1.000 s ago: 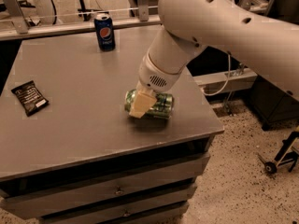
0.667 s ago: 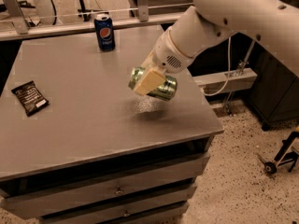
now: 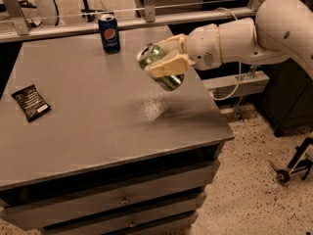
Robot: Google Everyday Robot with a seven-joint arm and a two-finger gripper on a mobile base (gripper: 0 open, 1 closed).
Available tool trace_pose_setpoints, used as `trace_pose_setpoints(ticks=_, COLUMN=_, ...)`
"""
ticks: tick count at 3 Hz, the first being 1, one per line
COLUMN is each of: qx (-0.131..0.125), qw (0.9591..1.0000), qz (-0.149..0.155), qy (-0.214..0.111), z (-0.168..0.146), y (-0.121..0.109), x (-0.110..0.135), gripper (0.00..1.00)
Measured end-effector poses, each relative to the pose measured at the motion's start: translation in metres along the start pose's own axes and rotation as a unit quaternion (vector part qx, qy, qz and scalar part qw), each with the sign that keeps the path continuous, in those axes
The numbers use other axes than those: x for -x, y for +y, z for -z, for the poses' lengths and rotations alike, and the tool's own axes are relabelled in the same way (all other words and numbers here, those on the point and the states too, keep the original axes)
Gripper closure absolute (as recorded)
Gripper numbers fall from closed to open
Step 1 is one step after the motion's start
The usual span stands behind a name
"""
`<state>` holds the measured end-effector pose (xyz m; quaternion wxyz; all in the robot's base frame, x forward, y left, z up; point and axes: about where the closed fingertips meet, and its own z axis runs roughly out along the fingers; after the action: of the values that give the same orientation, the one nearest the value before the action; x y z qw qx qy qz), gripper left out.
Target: Place green can upright
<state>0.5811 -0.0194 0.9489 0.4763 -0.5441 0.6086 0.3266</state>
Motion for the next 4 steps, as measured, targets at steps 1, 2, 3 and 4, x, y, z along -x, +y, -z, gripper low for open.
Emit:
trace_pose_setpoints(ticks=1, qx=0.018, qw=0.9938, qz=-0.007, qy=-0.109, z=-0.003, y=0.015, x=0.029, gripper=1.00)
trace_pose_setpoints(ticks=2, qx=0.018, qw=0.9938, qz=-0.007, qy=-0.109, z=-0.003, y=0.015, x=0.029, gripper=1.00)
trace_pose_setpoints(ticks=3, qx=0.014, qw=0.9875, qz=-0.002, qy=-0.157, z=-0.011, y=0.019, x=0.036, gripper=1.00)
trace_pose_setpoints(ticks=4, qx=0.005, qw=0.9688, qz=0.003, qy=-0.248, z=-0.025, y=0.034, x=0.044, gripper=1.00)
